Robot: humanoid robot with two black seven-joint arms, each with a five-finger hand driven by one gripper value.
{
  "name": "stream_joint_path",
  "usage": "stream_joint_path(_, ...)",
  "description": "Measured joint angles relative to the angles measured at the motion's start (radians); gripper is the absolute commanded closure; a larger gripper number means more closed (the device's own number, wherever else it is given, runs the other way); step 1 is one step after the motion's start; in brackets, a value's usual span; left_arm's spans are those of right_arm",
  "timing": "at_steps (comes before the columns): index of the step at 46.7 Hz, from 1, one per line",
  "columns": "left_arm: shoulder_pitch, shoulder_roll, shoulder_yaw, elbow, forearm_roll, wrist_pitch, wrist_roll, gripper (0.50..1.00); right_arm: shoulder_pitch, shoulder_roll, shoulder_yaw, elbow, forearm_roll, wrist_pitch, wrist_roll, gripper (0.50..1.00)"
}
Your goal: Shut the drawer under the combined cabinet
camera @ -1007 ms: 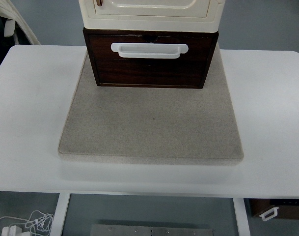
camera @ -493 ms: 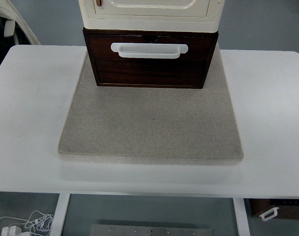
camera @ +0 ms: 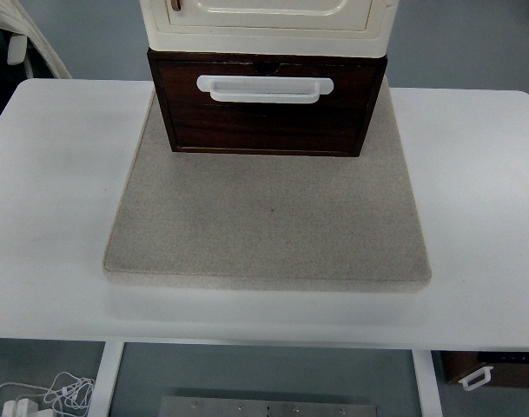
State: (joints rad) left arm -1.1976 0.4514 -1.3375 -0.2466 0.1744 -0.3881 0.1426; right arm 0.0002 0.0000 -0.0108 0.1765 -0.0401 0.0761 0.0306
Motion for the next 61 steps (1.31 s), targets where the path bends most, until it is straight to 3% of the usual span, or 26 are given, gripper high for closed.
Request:
stream_joint_path(21, 0.073, -0.097, 0.097, 0.038, -0.003, -0.002, -0.003, 0.5, 0.0, 0.0, 0.006, 0.0, 0.0, 0.0, 0.0, 0.548)
stream_joint_path(36, 0.11, -0.179, 0.123, 0.037, -0.002, -0.002, -0.059, 0.5, 0.0, 0.0, 0.002, 0.0, 0.0, 0.0, 0.0, 0.548)
stream_joint_path(61, 0.132, -0.193, 0.127, 0.038, -0.077, 0.0, -0.102, 0.5, 0.0, 0.0, 0.0, 0.0, 0.0, 0.001, 0.0, 0.548)
